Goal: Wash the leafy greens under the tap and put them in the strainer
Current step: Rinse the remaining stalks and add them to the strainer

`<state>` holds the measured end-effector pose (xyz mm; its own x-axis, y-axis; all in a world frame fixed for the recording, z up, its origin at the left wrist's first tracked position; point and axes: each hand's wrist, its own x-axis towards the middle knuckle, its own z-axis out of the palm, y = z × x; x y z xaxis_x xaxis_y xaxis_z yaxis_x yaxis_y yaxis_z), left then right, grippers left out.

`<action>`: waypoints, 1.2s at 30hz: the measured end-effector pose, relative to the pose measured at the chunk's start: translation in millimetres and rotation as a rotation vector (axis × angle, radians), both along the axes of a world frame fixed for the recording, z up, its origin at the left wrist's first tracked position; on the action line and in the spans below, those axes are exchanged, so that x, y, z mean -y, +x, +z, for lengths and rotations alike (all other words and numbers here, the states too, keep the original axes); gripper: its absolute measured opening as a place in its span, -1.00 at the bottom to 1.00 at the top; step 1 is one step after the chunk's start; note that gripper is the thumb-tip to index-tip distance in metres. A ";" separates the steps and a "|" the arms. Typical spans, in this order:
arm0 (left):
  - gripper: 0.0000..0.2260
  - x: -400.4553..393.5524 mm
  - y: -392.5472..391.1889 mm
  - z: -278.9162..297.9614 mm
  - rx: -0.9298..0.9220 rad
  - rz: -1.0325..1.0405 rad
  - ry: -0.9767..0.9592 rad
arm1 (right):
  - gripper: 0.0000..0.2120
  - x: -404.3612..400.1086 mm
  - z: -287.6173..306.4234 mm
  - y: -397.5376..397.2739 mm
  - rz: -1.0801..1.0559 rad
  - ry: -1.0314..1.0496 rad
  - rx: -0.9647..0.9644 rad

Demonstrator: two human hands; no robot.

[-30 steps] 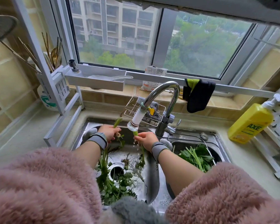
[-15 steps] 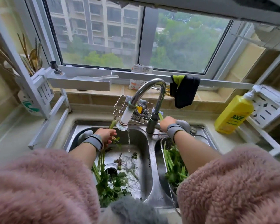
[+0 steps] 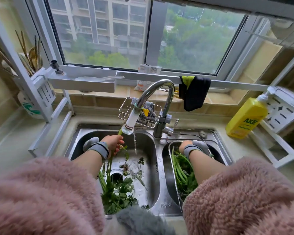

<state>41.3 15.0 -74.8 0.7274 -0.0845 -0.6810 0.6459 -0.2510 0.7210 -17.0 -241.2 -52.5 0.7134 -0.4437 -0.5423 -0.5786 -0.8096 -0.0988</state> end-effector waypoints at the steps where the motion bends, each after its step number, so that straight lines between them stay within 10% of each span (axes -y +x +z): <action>1: -0.75 0.3 -0.1 -1.2 -0.008 0.012 -0.013 | -0.63 -2.6 -3.7 2.0 -0.029 0.029 0.044; 6: -0.79 2.4 -4.1 -5.4 -0.010 0.039 -0.101 | -0.78 -29.6 -10.4 23.7 0.051 0.044 0.219; 17: -0.84 -14.6 -17.9 -7.4 0.014 -0.296 0.009 | -0.63 -112.0 -12.6 28.6 -0.081 0.933 0.303; 36: -0.89 -11.7 -14.7 3.1 0.334 -0.171 0.103 | -0.85 -100.9 -25.7 30.3 0.005 0.830 0.407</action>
<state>26.6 26.8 -71.7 0.8919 -0.1678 -0.4198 0.3218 -0.4168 0.8502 13.3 -140.3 -78.2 0.9196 -0.0214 -0.3923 -0.3689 -0.3904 -0.8435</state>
